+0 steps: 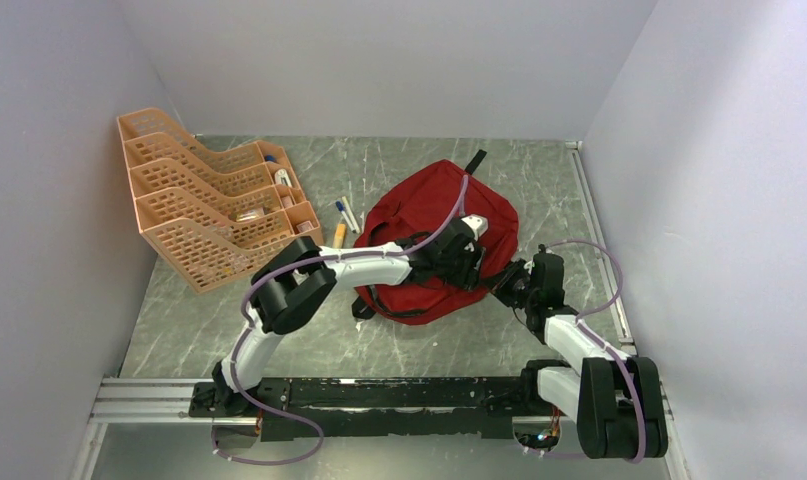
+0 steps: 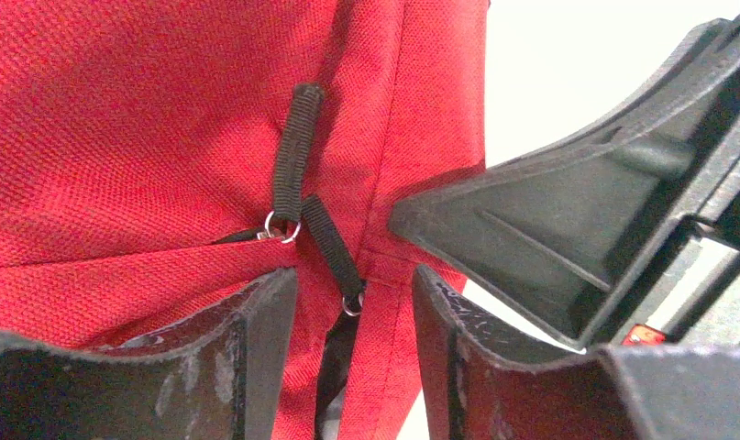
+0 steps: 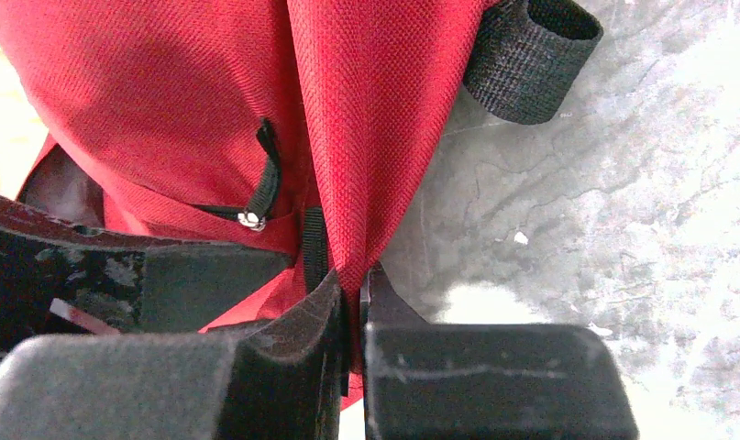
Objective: Pack the student bag
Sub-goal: Zip the student bag at the center of the board.
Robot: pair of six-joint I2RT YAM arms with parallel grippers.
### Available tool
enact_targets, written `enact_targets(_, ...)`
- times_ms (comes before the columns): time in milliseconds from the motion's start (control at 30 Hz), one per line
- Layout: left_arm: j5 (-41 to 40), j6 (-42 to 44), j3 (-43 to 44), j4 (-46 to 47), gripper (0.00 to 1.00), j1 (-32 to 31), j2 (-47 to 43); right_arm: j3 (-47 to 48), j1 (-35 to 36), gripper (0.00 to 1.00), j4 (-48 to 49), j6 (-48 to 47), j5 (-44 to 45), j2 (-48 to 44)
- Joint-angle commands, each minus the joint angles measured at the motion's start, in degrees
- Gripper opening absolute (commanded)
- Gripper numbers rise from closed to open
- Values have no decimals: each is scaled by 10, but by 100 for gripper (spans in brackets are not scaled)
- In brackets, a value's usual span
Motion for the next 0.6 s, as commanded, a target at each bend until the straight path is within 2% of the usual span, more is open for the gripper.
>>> enact_targets(0,17,-11,15,29,53,11,25,-13,0,0,21,9,-54,-7)
enact_targets(133,36,-17,15,38,48,12,34,-14,-1,0,21,6,-57,-6)
enact_targets(400,39,-22,26,36,53,14,54,-9,-2,0,15,-2,-66,-11)
enact_targets(567,43,-27,30,42,49,19,69,-8,-2,0,7,-5,-66,-19)
